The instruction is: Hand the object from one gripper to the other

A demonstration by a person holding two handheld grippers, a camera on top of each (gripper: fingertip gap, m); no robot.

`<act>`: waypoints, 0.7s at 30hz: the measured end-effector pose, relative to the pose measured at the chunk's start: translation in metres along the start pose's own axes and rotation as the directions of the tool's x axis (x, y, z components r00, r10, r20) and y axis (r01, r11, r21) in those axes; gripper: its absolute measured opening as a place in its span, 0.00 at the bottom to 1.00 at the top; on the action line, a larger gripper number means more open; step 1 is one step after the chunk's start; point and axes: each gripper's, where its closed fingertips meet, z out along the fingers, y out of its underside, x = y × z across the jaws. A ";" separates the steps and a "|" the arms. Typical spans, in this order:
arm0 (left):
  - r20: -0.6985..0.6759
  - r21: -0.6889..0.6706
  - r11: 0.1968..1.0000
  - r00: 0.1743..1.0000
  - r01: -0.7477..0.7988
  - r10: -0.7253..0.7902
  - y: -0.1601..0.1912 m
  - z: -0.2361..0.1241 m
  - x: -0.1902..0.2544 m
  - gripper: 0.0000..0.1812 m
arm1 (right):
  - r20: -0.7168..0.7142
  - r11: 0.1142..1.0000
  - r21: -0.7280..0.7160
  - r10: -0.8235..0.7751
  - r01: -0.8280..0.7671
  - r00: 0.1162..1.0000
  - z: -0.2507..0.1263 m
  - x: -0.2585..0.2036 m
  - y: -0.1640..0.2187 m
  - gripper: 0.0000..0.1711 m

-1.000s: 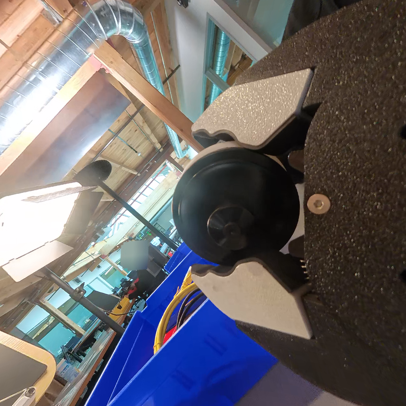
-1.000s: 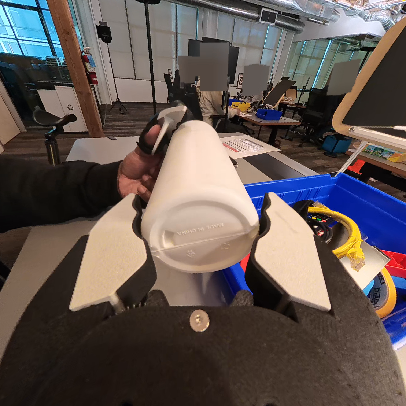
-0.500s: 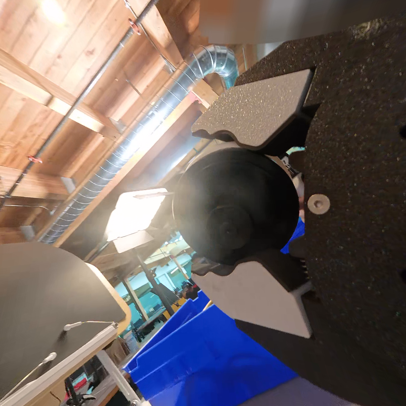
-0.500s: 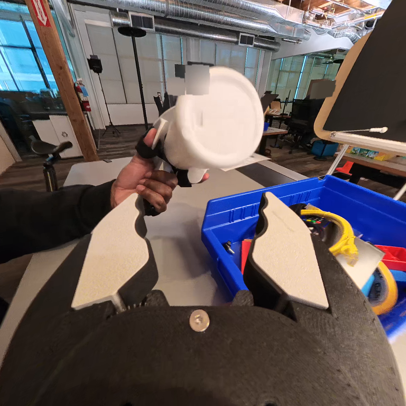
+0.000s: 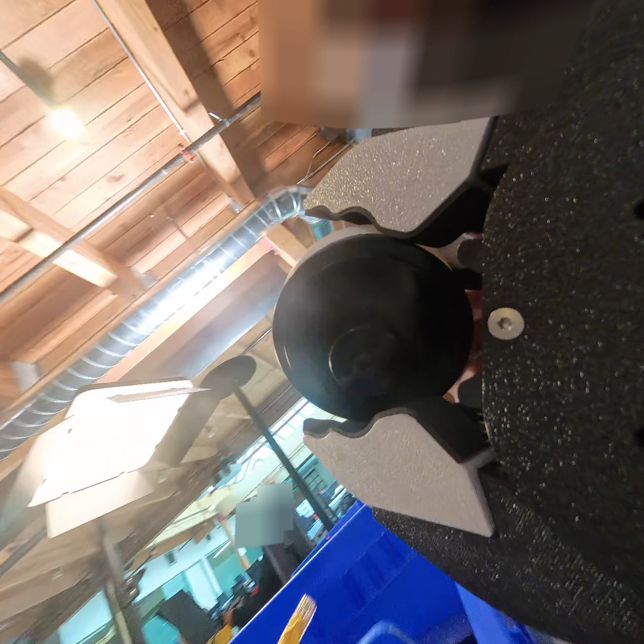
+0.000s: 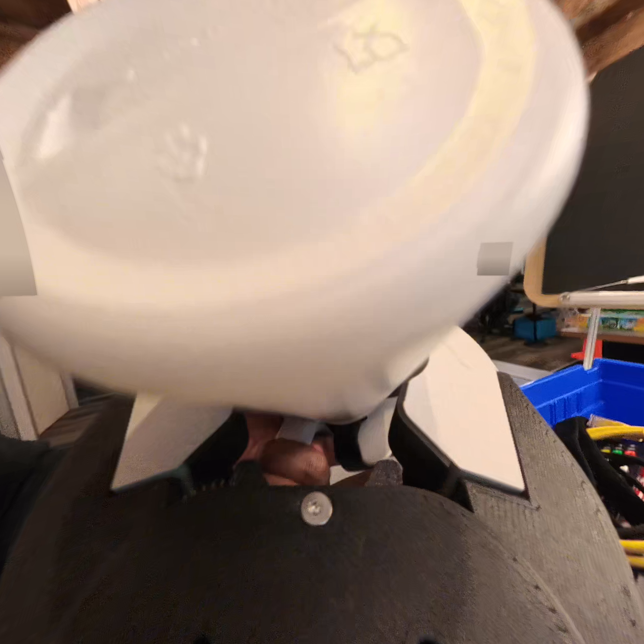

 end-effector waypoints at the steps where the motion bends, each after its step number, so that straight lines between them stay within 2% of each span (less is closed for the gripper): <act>1: -0.004 -0.037 0.999 1.000 0.010 -0.010 0.007 0.003 0.001 0.61 | 0.001 1.000 0.028 -0.004 0.004 1.000 -0.003 0.000 -0.006 0.60; 4: 0.039 -0.225 0.974 0.998 -0.034 0.044 0.025 0.010 0.000 0.61 | 0.046 0.999 0.036 0.039 -0.040 0.998 -0.011 0.007 -0.017 0.59; 6: 0.122 -0.351 0.920 0.966 -0.172 0.227 0.026 0.007 -0.011 0.60 | 0.058 0.995 0.009 0.102 -0.103 0.993 -0.014 0.017 -0.023 0.59; 8: 0.142 -0.471 0.829 0.901 -0.303 0.411 0.016 0.000 -0.015 0.64 | 0.103 0.987 -0.056 0.154 -0.149 0.983 -0.017 0.023 -0.027 0.59; 10: 0.104 -0.567 0.722 0.835 -0.398 0.541 0.002 -0.011 -0.009 0.64 | 0.148 0.967 -0.178 0.207 -0.179 0.967 -0.020 0.025 -0.025 0.58; 13: 0.006 -0.700 0.509 0.709 -0.501 0.705 0.000 -0.029 -0.002 0.62 | 0.191 0.907 -0.368 0.289 -0.204 0.938 -0.027 0.022 -0.013 0.58; 16: -0.094 -0.805 0.379 0.728 -0.456 0.679 0.039 -0.040 -0.006 0.64 | 0.180 0.853 -0.501 0.270 -0.148 0.946 -0.027 0.014 0.009 0.58; 19: -0.146 -0.874 0.272 0.753 -0.402 0.642 0.079 -0.048 -0.020 0.66 | 0.187 0.842 -0.520 0.275 -0.143 0.943 -0.021 0.003 0.019 0.58; 21: -0.158 -0.876 0.269 0.765 -0.401 0.625 0.094 -0.046 -0.024 0.66 | 0.201 0.847 -0.512 0.282 -0.145 0.938 -0.018 -0.004 0.023 0.58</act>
